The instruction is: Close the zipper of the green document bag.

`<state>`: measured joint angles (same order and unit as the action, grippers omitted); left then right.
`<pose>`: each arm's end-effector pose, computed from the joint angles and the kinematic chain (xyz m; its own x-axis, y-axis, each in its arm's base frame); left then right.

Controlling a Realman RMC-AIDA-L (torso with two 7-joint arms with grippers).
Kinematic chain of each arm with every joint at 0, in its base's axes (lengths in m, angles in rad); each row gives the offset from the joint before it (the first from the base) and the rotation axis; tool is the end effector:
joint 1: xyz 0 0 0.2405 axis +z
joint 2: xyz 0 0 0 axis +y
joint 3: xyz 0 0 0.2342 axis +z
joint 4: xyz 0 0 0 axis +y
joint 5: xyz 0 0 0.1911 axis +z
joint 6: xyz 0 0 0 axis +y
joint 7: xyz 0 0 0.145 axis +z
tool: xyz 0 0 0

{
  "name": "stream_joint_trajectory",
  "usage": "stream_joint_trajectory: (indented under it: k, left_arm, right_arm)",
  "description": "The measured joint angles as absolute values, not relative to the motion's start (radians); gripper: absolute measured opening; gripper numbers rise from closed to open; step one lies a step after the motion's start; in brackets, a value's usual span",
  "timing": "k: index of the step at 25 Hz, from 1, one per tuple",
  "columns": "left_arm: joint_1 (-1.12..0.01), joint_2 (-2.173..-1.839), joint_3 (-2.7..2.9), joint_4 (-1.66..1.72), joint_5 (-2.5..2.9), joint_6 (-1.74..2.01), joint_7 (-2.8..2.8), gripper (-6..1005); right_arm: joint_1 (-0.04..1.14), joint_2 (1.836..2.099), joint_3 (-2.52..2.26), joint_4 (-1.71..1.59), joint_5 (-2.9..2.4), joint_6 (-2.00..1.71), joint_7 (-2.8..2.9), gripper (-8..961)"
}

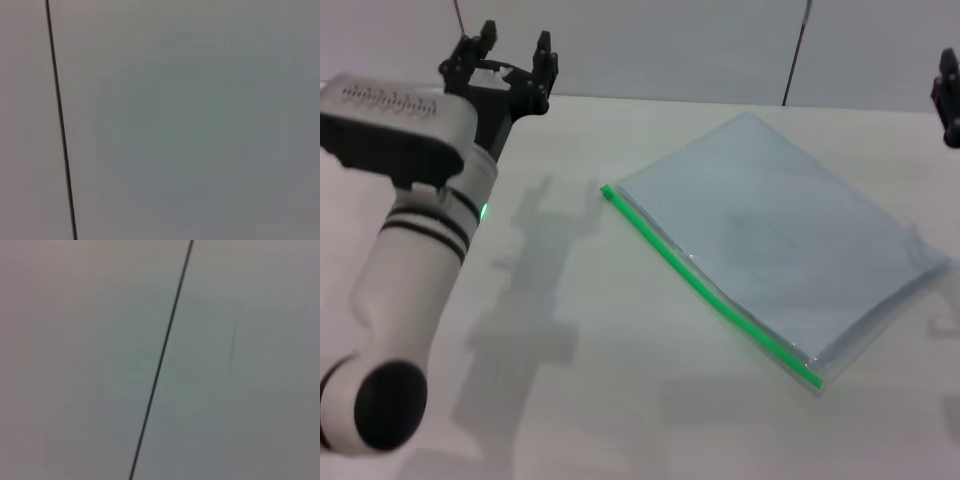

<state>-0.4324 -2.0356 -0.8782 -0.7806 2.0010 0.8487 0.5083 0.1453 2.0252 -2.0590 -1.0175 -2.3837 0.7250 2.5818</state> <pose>-0.1978 0.3593 -0.0072 0.7675 -0.1075 0.6319 0.6189 -0.1323 -0.7742 0.2195 0.3238 0.0242 0.8565 0.1409 -0.4965 -0.4888 -0.0875 -0.8680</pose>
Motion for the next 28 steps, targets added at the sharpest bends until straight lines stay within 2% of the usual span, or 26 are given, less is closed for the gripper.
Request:
stream_joint_trajectory:
  k: [8, 28]
  left_arm:
    - [-0.426, -2.04, -0.72, -0.671, 1.996, 1.092, 0.468, 604]
    - [-0.473, -2.041, -0.704, -0.586, 1.99, 1.107, 0.358, 604]
  right_arm:
    - [0.235, 2.025, -2.152, -0.85, -2.199, 0.804, 2.584, 624]
    - [0.33, 2.027, -2.29, -0.742, -2.002, 0.966, 2.629, 617]
